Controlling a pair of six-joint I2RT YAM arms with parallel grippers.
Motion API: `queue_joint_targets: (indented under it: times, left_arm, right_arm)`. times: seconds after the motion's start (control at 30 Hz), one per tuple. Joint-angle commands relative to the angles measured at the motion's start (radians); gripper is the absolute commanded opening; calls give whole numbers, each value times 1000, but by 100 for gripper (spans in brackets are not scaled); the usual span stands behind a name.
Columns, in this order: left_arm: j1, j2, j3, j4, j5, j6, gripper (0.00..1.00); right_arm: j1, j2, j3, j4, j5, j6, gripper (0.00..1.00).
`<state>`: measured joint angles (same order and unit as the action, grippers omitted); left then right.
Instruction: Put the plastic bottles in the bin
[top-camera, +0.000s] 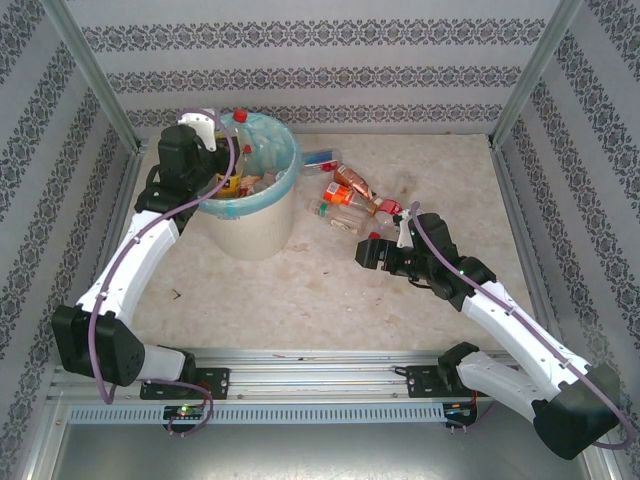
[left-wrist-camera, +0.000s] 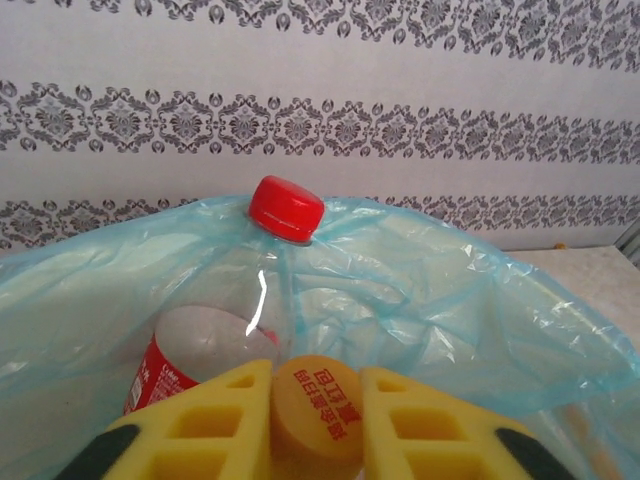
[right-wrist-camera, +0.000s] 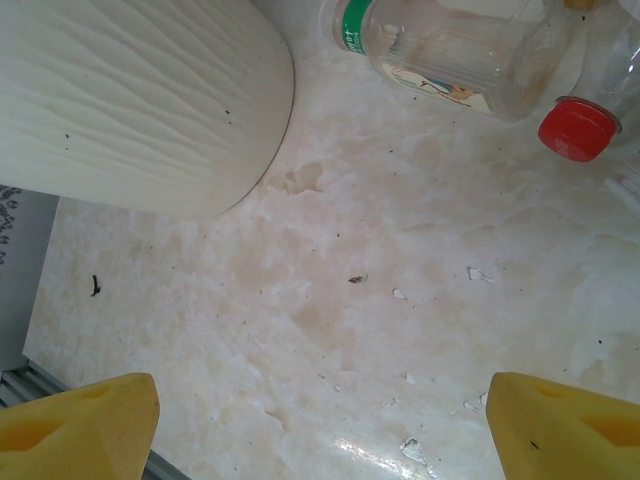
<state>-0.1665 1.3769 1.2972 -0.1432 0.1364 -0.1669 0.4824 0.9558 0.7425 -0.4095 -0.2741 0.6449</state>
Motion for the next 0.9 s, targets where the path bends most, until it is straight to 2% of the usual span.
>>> queue_joint_targets:
  times: [0.0,0.07,0.17,0.33,0.53,0.63,0.87]
  left_arm:
    - [29,65,-5,-335,15,-4,42]
    - [28,66,34,-320,41,-17,54]
    - [22,68,91,-297,87,-52,56]
    - [5,75,147,-272,128,-114,55]
    - [-2,24,168,-236,62,-103,55]
    - [-3,12,192,-222,4,-72,51]
    - [-5,99,227,-294,-26,-28,51]
  right_arm:
    - [10,-13,11,11,12,1,85]
    - [10,-13,21,10,14,1,86]
    - [10,-11,38,6,19,-3,86]
    - [10,0,74,-8,27,-17,86]
    - [10,28,102,-15,23,-25,86]
    - [10,47,109,-8,18,-25,86]
    - [15,70,106,7,15,-16,87]
